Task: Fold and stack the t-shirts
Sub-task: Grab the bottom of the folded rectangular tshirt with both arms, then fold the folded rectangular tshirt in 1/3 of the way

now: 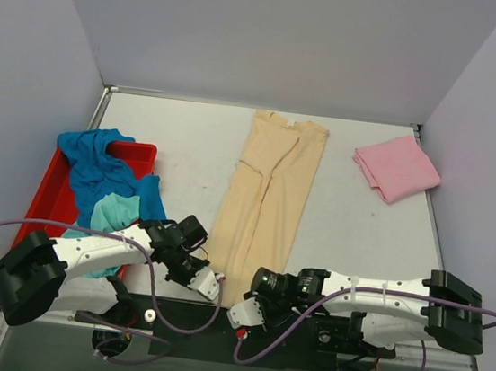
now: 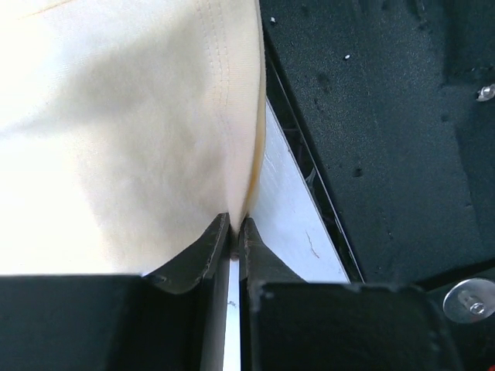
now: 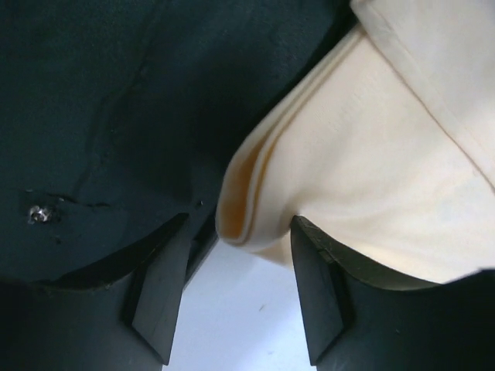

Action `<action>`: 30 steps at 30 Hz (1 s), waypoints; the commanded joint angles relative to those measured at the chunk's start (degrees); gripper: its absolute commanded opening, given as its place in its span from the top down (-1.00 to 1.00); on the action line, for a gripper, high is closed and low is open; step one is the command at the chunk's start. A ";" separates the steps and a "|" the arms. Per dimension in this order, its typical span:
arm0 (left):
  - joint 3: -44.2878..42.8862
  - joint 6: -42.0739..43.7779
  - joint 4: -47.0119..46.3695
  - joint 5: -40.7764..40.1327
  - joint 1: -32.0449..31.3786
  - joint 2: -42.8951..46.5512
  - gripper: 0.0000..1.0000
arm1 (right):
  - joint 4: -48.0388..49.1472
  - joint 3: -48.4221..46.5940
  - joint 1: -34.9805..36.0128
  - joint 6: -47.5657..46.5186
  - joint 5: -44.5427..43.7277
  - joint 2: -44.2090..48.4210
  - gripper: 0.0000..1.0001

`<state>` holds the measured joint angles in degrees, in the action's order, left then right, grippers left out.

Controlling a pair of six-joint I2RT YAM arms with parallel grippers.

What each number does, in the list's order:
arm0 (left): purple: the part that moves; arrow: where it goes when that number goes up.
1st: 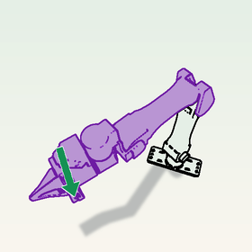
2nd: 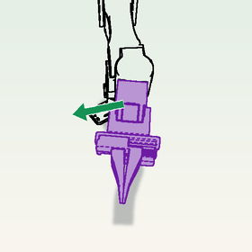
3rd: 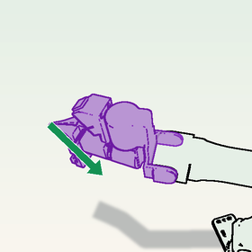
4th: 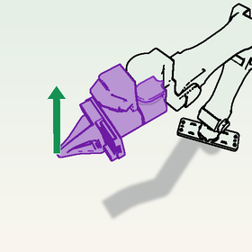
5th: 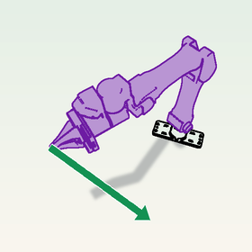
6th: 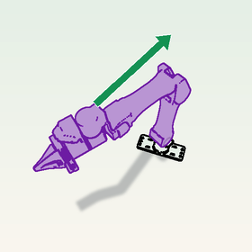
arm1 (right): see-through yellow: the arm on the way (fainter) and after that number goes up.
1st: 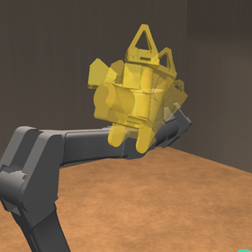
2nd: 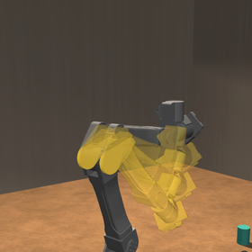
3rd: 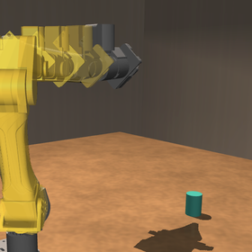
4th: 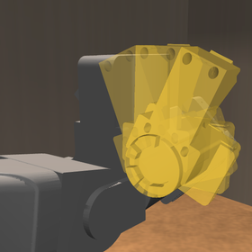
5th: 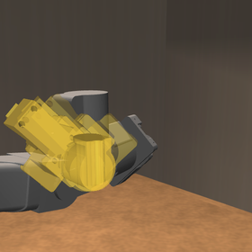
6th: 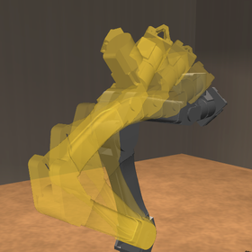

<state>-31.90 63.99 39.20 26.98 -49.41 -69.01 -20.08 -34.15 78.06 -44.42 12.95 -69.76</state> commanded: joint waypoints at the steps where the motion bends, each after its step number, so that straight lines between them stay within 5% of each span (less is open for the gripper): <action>1: -2.02 -4.65 0.00 3.33 0.01 0.81 1.00 | 2.05 0.32 1.13 -0.58 2.60 -3.98 0.27; 3: -3.60 -6.68 1.31 5.08 0.45 1.07 1.00 | 2.67 -0.39 1.22 0.82 4.18 -4.59 0.78; 5: -5.18 -8.00 3.07 7.28 2.03 1.60 1.00 | 2.76 -0.30 1.22 2.67 3.75 -4.60 1.00; 9: -8.96 -13.35 3.07 5.81 5.10 1.43 1.00 | 3.02 1.37 -3.43 6.61 2.87 1.35 1.00; 17: -26.87 -26.36 -1.66 3.44 15.39 -5.60 1.00 | 8.81 -3.20 -31.29 17.78 9.89 11.40 1.00; 23: -39.78 -28.30 -6.07 -5.00 17.06 -15.96 1.00 | 16.12 -6.89 -46.48 20.51 9.64 5.17 1.00; 30: -55.97 -29.45 -5.36 -9.57 21.01 -32.04 1.00 | 23.59 -12.95 -54.15 19.99 12.36 -5.90 1.00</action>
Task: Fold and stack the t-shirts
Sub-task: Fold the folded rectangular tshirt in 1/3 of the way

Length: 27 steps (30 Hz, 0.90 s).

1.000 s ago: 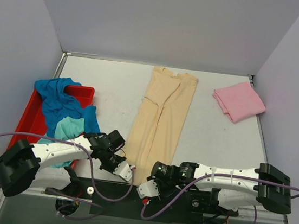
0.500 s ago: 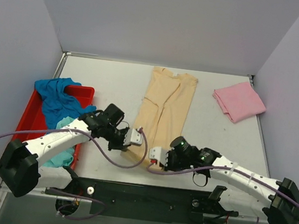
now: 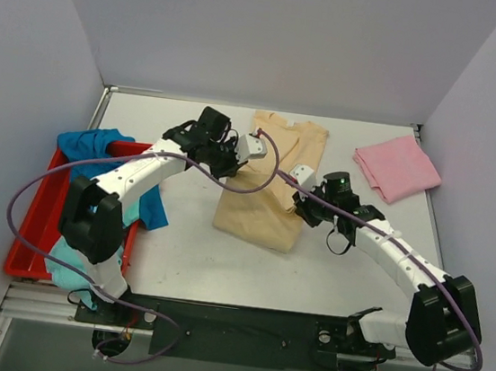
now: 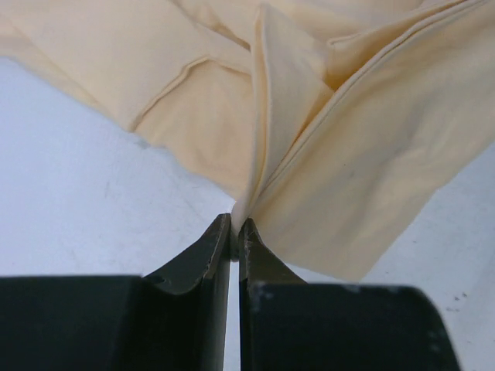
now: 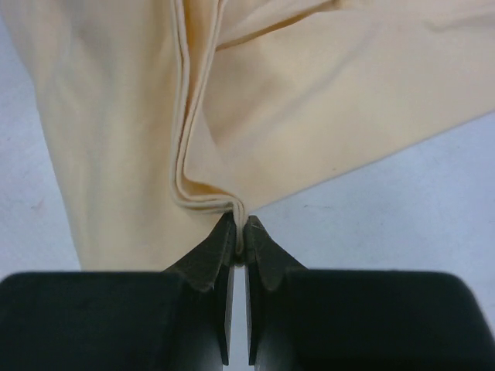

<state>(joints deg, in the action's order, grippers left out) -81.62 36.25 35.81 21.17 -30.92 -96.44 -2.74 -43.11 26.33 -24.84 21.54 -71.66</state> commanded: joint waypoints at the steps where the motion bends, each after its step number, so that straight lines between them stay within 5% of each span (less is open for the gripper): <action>1: -6.79 -1.53 -2.67 -4.03 2.70 -6.28 1.00 | 6.35 -5.48 -3.55 0.23 4.64 -5.06 1.00; 27: -17.96 3.92 -7.51 -1.83 2.97 -25.28 1.00 | 0.73 -20.60 -11.38 1.11 4.31 -26.95 0.95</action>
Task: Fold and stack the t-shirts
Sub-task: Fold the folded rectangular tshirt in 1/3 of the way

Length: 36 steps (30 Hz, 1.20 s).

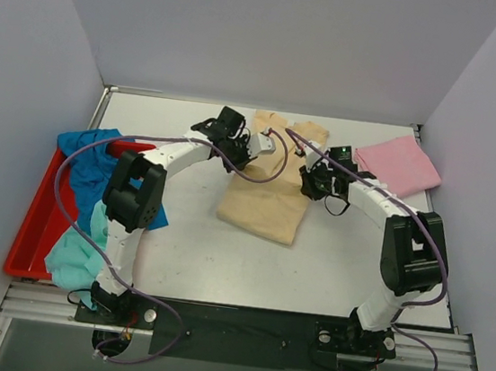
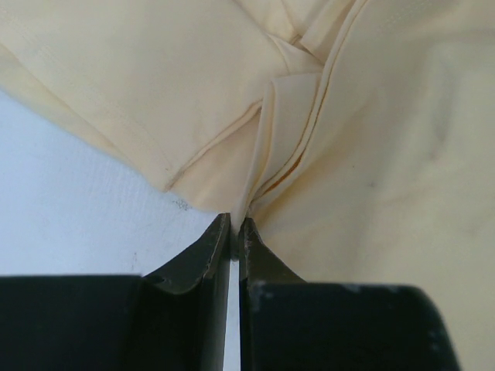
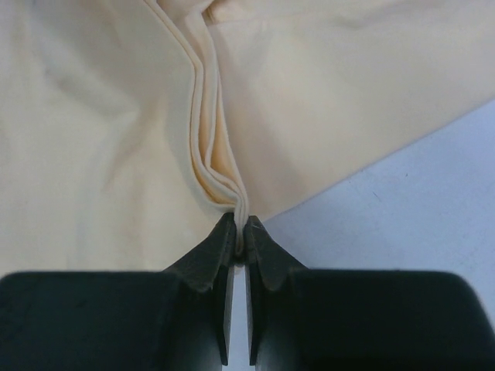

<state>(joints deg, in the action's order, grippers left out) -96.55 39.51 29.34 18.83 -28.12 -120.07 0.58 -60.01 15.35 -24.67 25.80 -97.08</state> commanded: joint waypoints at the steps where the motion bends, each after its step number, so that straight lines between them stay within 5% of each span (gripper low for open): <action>1: -3.11 0.57 -1.13 -0.10 0.17 -2.09 1.00 | -3.56 -4.32 -0.41 1.28 -0.83 -2.84 0.84; 4: -3.11 -1.18 -3.92 -5.88 0.17 -2.62 0.22 | -6.28 -8.70 -1.64 6.10 -7.14 -5.05 0.37; 6: -3.73 -3.29 -6.04 -8.88 0.61 -2.54 0.00 | -7.52 -10.56 -2.61 9.00 -8.83 -5.05 0.33; 10: -6.28 -7.25 -5.62 -8.72 2.19 -0.26 -0.09 | -7.95 -11.44 -2.96 15.41 -8.05 2.05 0.24; 14: -2.78 -8.83 -4.56 -5.58 2.45 4.56 -0.09 | -12.35 -10.05 -2.96 23.51 -1.03 6.54 0.47; 19: 6.02 -6.91 -3.33 6.38 0.88 8.80 0.51 | -10.95 -5.82 -2.96 32.74 7.67 4.19 0.84; 28: 1.65 -11.28 -4.12 1.31 0.34 -1.12 0.53 | -10.95 -15.83 -3.05 37.41 5.77 -15.49 1.00; 36: -6.02 -15.08 1.06 -2.31 2.63 -8.43 0.47 | -9.98 -16.54 -4.98 41.28 0.65 -16.66 1.00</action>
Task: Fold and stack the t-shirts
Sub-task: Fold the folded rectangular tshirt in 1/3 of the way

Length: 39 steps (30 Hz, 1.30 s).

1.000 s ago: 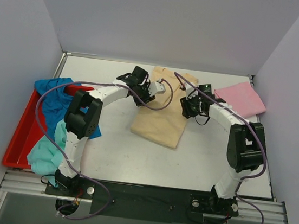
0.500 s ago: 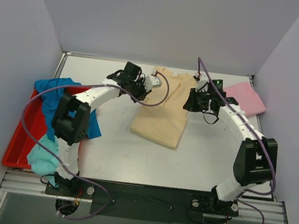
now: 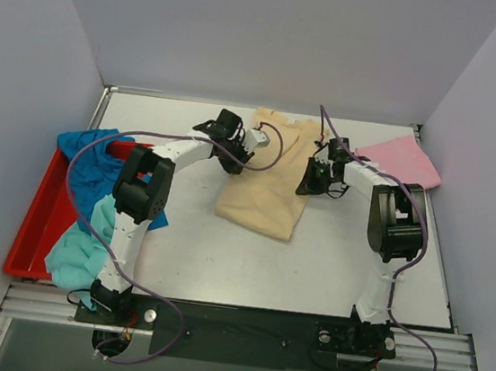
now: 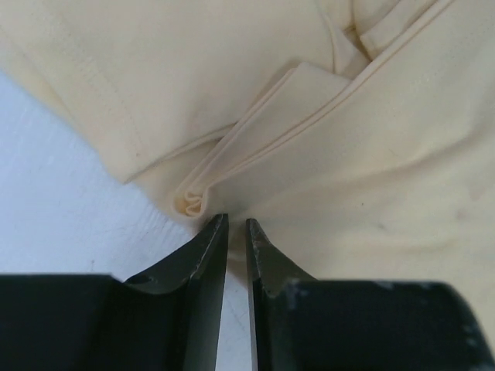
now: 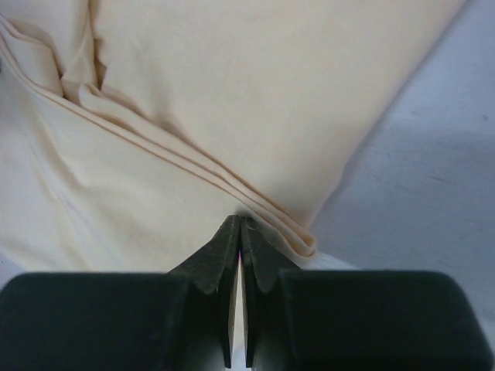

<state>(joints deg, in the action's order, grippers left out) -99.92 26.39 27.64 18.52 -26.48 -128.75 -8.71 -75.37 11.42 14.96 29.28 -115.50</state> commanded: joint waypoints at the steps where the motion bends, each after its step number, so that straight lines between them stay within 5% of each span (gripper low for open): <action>1: -1.78 -1.96 3.03 -0.35 0.90 1.56 0.44 | -1.39 -1.27 -1.22 1.04 -3.00 3.25 0.92; 7: 5.59 0.32 3.04 6.78 -0.06 13.93 0.10 | -2.10 2.42 -2.80 -0.81 -7.75 9.51 0.35; 16: 23.26 9.55 3.04 1.88 -4.80 25.04 0.09 | -2.72 2.95 -3.07 0.77 -5.81 4.25 0.25; 19: 25.91 9.99 2.33 -0.06 -5.42 24.16 0.10 | -1.49 2.25 -3.07 1.64 -1.70 2.13 0.29; 26: 29.16 10.96 -1.10 -3.41 -5.42 21.53 0.10 | -0.25 2.25 -3.60 2.97 1.31 1.51 1.00; 39: 32.33 12.37 -0.40 -2.53 -8.06 21.17 0.11 | -4.21 -4.07 -3.60 -1.16 -5.90 3.53 1.00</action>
<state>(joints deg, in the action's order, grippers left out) -68.82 37.89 26.37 16.03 -33.56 -107.02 -11.03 -75.55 8.23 15.79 25.87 -114.06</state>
